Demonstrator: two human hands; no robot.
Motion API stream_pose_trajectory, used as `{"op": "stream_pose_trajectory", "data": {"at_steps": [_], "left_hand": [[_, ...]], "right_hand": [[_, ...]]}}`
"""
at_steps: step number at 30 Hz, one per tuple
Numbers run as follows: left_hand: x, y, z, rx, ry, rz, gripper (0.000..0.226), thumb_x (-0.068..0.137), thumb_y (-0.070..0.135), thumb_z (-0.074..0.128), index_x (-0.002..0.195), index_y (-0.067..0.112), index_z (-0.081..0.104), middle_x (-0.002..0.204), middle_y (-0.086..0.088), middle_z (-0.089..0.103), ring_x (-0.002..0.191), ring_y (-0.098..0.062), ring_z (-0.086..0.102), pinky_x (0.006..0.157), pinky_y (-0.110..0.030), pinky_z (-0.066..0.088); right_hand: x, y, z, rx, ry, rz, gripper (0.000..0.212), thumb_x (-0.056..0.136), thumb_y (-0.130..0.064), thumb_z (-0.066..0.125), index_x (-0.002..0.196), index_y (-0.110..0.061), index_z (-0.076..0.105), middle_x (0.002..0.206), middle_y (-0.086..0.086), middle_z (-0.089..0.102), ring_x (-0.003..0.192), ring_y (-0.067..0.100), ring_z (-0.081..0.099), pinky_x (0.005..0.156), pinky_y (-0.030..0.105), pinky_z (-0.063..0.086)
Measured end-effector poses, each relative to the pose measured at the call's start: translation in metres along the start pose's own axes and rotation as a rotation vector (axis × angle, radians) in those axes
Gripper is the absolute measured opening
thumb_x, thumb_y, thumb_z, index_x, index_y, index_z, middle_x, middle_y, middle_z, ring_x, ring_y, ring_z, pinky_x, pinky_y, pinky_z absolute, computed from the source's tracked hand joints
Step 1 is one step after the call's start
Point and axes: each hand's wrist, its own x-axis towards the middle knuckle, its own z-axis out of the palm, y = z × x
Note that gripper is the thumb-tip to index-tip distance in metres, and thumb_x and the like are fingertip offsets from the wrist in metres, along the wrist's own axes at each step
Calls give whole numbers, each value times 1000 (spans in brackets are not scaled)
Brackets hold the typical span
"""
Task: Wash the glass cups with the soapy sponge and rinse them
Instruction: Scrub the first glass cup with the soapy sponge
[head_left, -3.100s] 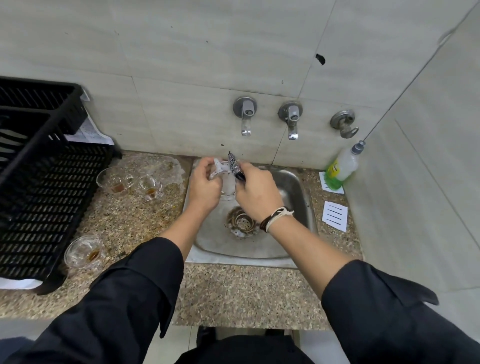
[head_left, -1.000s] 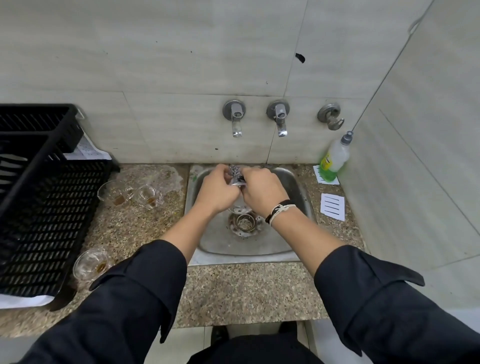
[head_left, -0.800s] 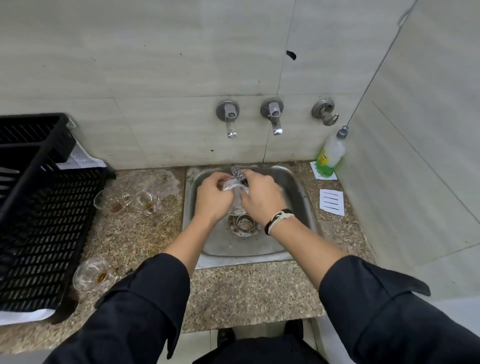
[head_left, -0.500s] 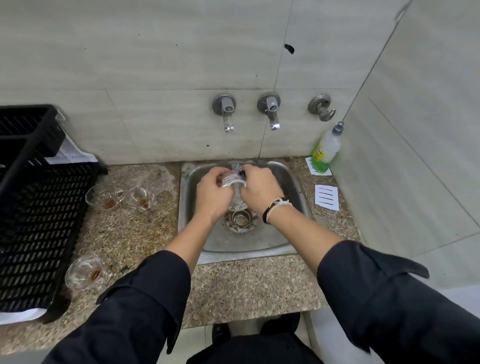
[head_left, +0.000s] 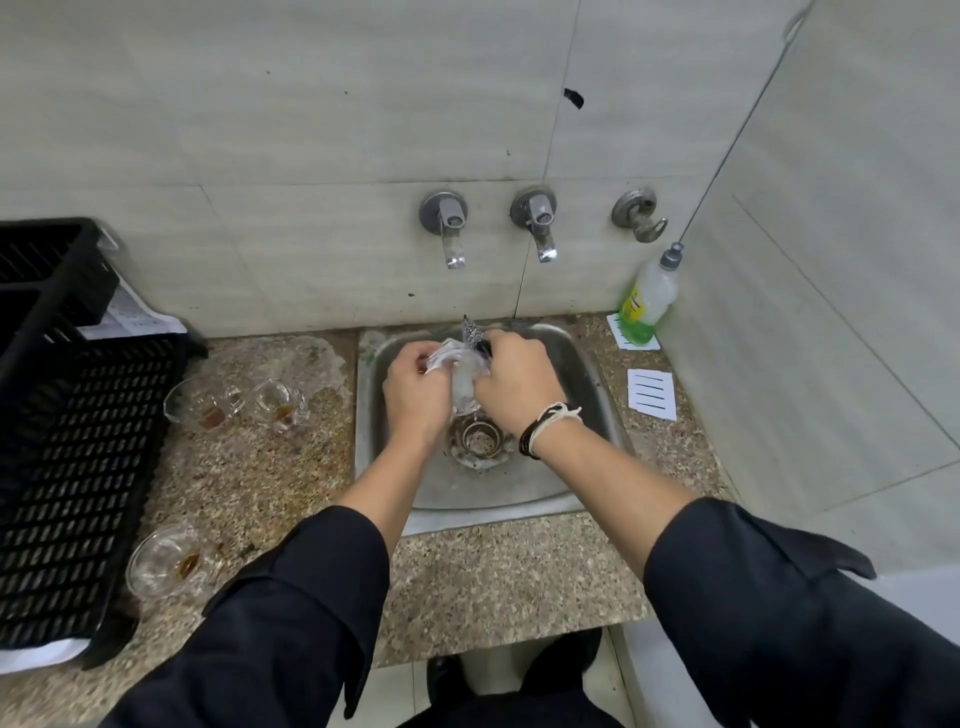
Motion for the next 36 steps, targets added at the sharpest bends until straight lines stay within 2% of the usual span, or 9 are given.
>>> {"op": "stream_pose_trajectory", "data": {"at_steps": [3,7,11,15,19,22,28,32,36], "left_hand": [[-5,6,5,6,-27,12,33,78,24,61,109,24,71,97,10,72,88,-10,66,69,-28,51],[2,-3,-2,-107,75,-81,20,83,21,61,99,25,70,92,9,72,87,-14,67,73,-33,53],[-5,3,3,-144,60,-91,30,74,23,58,101,23,72,92,8,73,85,-15,68,68,-30,50],[1,-2,2,-303,80,-148,27,75,18,62,98,22,76,94,2,76,91,-22,71,77,-37,56],[-4,11,9,-318,98,-123,30,76,13,60,103,18,73,102,-5,74,87,-17,67,71,-29,51],[5,11,3,-436,190,-156,29,75,16,57,100,18,72,101,-6,73,90,-21,68,77,-35,54],[-1,15,5,-450,140,-144,37,72,8,53,102,18,73,103,-5,74,97,-24,70,82,-40,57],[2,11,3,-586,263,-277,37,69,8,50,95,27,70,103,-8,73,97,-29,70,85,-48,58],[-9,12,5,-329,60,-227,32,80,15,55,105,27,71,99,2,75,92,-18,71,85,-45,60]], "right_hand": [[5,-1,-3,19,18,26,20,84,-7,59,102,-4,69,98,17,72,95,37,66,79,39,55],[-3,-6,1,27,23,5,12,84,-3,54,91,-4,63,90,17,69,85,37,63,65,35,48],[6,-8,2,38,48,16,13,83,-5,55,91,-4,65,92,17,70,92,38,63,68,33,45],[1,-9,4,48,62,9,12,84,-4,55,92,-4,64,94,16,70,91,36,62,68,34,46],[14,-8,4,91,56,102,11,87,-12,58,91,-2,63,95,17,70,87,34,62,66,29,41],[8,-15,9,124,98,88,17,87,-13,58,97,-3,66,97,16,70,91,34,64,71,32,49],[16,-23,12,143,91,114,17,87,-12,57,97,-2,68,97,18,71,96,37,65,68,28,40],[6,-29,16,127,66,98,16,85,-9,58,95,1,64,102,22,69,96,37,61,66,26,35],[23,-23,13,29,78,104,15,84,-9,58,95,-2,65,99,22,70,97,42,63,72,35,48]]}}
